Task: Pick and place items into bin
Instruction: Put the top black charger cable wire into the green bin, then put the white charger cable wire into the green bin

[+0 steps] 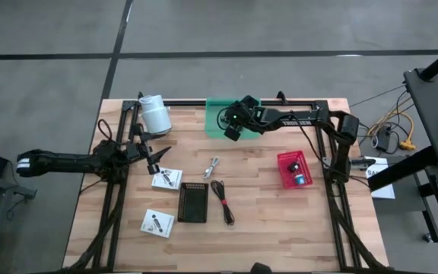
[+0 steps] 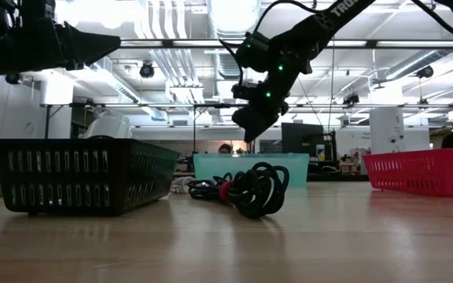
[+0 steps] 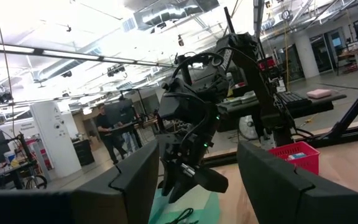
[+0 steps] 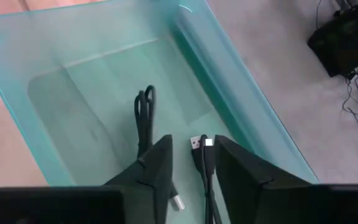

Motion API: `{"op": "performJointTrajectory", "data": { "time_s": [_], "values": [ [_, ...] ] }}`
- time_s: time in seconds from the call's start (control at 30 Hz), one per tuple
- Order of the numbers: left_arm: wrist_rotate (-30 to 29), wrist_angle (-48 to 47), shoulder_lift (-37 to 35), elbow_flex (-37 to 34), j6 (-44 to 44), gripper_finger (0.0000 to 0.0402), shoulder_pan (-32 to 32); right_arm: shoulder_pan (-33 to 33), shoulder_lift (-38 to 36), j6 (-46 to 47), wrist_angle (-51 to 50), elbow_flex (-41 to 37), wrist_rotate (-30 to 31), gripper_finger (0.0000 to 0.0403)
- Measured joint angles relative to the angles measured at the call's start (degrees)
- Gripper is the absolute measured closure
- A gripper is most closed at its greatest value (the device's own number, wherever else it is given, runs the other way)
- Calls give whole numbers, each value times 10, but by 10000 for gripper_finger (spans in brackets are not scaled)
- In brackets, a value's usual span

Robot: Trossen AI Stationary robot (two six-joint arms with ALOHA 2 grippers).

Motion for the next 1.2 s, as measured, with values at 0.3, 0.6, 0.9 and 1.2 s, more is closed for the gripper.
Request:
{"op": "performJointTrajectory", "data": {
  "time_s": [0.3,0.6,0.9,1.2],
  "values": [
    [0,0,0,0,0,201,0,4,0,-61,21,0,-90,259],
    [0,0,0,0,0,201,0,10,0,-201,27,-3,-569,267],
    [0,0,0,0,0,201,0,56,10,-336,37,-14,-631,268],
    [-1,0,0,0,0,201,0,78,33,-313,61,-12,-497,212]
  ]
}}
